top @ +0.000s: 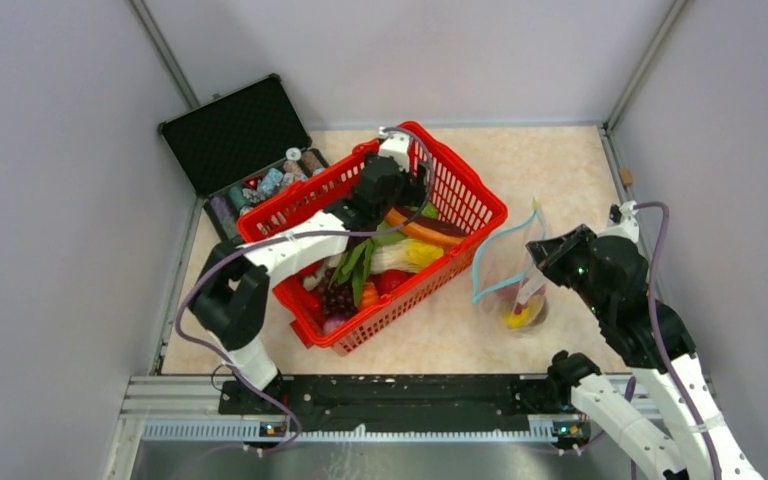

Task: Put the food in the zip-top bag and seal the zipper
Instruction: Pick up the fake fruit from the bin.

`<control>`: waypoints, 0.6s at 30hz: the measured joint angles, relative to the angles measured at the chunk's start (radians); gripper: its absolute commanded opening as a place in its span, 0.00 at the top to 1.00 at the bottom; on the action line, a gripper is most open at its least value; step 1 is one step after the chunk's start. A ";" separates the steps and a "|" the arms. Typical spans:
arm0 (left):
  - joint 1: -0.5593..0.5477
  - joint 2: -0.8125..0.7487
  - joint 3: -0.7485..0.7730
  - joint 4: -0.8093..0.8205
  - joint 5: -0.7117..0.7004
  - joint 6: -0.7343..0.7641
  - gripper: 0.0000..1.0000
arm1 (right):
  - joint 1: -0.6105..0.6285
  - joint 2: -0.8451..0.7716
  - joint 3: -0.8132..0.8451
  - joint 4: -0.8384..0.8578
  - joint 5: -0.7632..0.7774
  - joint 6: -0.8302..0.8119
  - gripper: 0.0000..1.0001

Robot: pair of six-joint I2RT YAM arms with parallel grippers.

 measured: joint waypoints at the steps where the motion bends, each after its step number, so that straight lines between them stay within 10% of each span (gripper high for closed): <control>1: 0.000 0.029 0.000 0.019 -0.021 -0.006 0.12 | 0.000 0.000 0.000 0.000 0.000 0.000 1.00; 18: 0.003 0.213 0.015 0.175 -0.187 -0.029 0.21 | 0.000 0.000 0.001 -0.003 0.010 -0.012 1.00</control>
